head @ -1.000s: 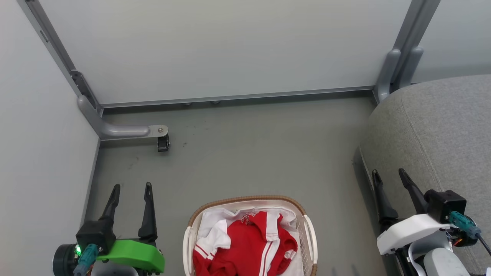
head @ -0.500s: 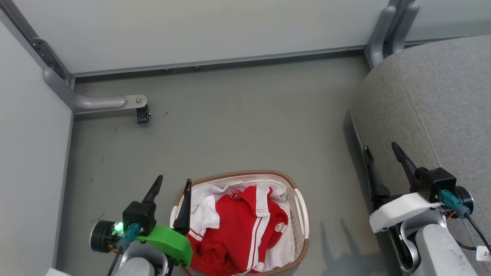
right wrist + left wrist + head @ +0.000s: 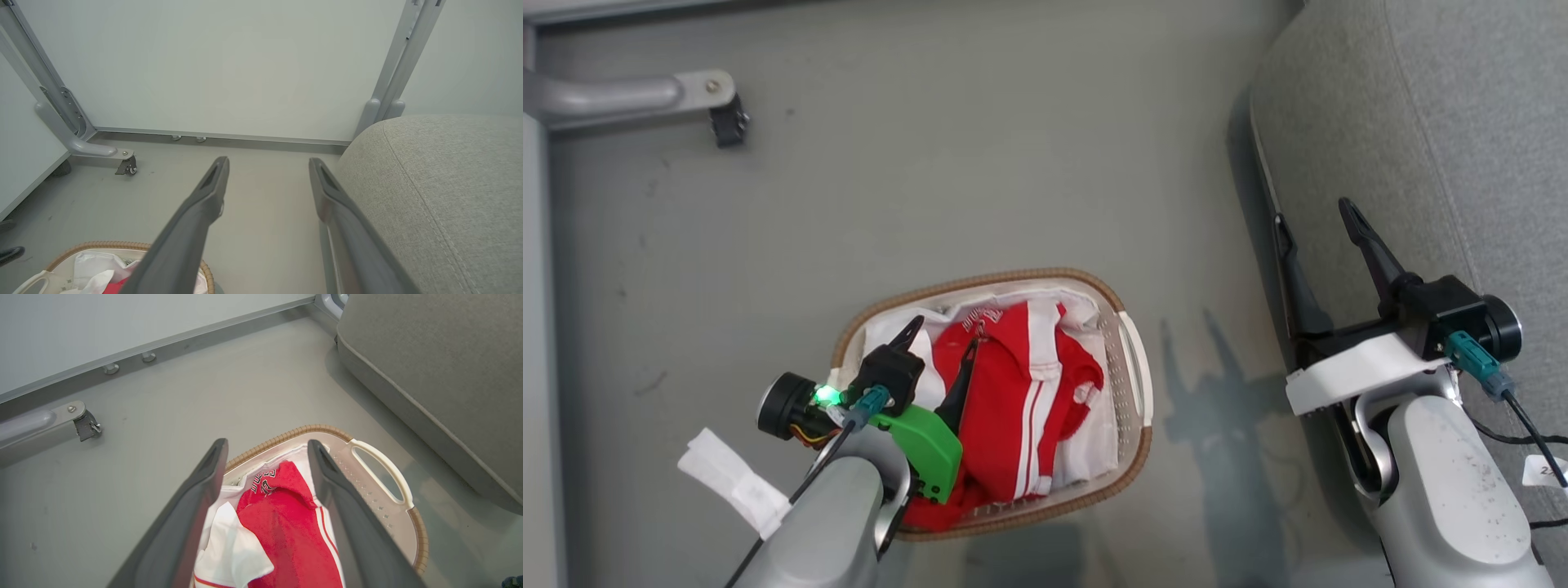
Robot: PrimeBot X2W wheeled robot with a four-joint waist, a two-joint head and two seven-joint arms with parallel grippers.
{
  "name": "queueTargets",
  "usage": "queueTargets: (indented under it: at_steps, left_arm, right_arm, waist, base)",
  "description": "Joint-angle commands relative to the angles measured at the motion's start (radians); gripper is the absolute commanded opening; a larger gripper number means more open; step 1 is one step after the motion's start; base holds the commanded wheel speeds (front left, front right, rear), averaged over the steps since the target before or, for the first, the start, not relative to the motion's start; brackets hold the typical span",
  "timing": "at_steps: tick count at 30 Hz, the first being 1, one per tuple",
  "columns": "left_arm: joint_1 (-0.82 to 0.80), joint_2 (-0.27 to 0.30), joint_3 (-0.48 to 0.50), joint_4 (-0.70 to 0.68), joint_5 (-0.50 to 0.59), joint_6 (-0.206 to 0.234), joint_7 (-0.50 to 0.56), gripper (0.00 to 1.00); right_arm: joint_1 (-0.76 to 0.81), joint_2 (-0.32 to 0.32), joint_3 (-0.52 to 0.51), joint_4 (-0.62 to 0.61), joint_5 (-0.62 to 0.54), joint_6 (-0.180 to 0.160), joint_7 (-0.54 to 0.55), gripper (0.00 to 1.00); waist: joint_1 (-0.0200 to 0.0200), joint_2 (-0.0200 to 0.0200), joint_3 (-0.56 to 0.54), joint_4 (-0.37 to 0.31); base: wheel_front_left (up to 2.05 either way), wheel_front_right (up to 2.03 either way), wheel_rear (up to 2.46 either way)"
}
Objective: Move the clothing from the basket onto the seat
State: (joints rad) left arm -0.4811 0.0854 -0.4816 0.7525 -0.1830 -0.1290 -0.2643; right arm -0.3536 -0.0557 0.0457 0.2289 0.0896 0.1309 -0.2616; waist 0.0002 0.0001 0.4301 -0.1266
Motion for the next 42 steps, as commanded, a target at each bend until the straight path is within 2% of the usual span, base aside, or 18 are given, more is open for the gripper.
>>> queueTargets:
  at_steps: [1,8,15,22,28,29,30,35,42]
  left_arm:
    - [-0.042,0.01,-0.019,0.041,-0.014,-0.002,0.0,1.0]
    - [-0.176,0.007,-0.119,0.275,-0.059,-0.002,0.011,1.0]
    - [-0.265,-0.006,-0.179,0.432,-0.098,-0.002,0.091,1.0]
    - [-0.294,-0.019,-0.218,0.503,-0.107,-0.002,0.2,1.0]
    - [-0.292,-0.02,-0.214,0.523,-0.126,0.014,0.235,1.0]
    - [-0.286,-0.021,-0.217,0.525,-0.126,0.013,0.237,0.7]
    - [-0.278,-0.022,-0.22,0.526,-0.129,0.012,0.237,0.0]
    - [-0.247,-0.026,-0.222,0.529,-0.151,0.006,0.219,0.0]
    - [-0.215,-0.032,-0.217,0.507,-0.187,0.002,0.113,0.0]
  right_arm:
    - [-0.019,0.001,0.003,-0.007,0.006,0.0,-0.005,1.0]
    - [-0.058,0.004,0.024,-0.022,0.033,0.0,-0.005,1.0]
    - [-0.077,0.004,0.029,-0.027,0.063,0.0,-0.005,1.0]
    - [-0.091,0.004,0.042,-0.036,0.081,0.0,-0.005,1.0]
    - [-0.097,0.004,0.048,-0.028,0.089,0.0,-0.005,1.0]
    - [-0.098,0.004,0.048,-0.026,0.09,0.0,-0.005,1.0]
    - [-0.098,0.004,0.048,-0.022,0.088,0.0,-0.005,1.0]
    - [-0.086,0.003,0.039,-0.012,0.072,0.0,-0.005,1.0]
    - [-0.056,0.003,0.033,0.002,0.058,0.0,-0.005,1.0]
  waist:
    - [-0.0002,-0.0001,0.123,-0.06]
    - [-0.0002,-0.0001,0.214,-0.091]
    - [-0.0002,-0.0001,0.287,-0.108]
    - [-0.0002,-0.0001,0.323,-0.115]
    - [-0.0002,-0.0001,0.324,-0.119]
    - [-0.0002,-0.0001,0.321,-0.119]
    - [-0.0002,-0.0001,0.315,-0.119]
    - [-0.0002,-0.0001,0.271,-0.112]
    - [-0.0002,-0.0001,0.172,-0.085]
  base:
    - [0.0,0.0,0.0]
    - [0.0,0.0,0.0]
    - [0.0,0.0,0.0]
    - [0.0,0.0,0.0]
    - [0.0,0.0,0.0]
    - [0.0,0.0,0.0]
    - [0.0,0.0,0.0]
    - [0.0,0.0,0.0]
    - [0.0,0.0,0.0]
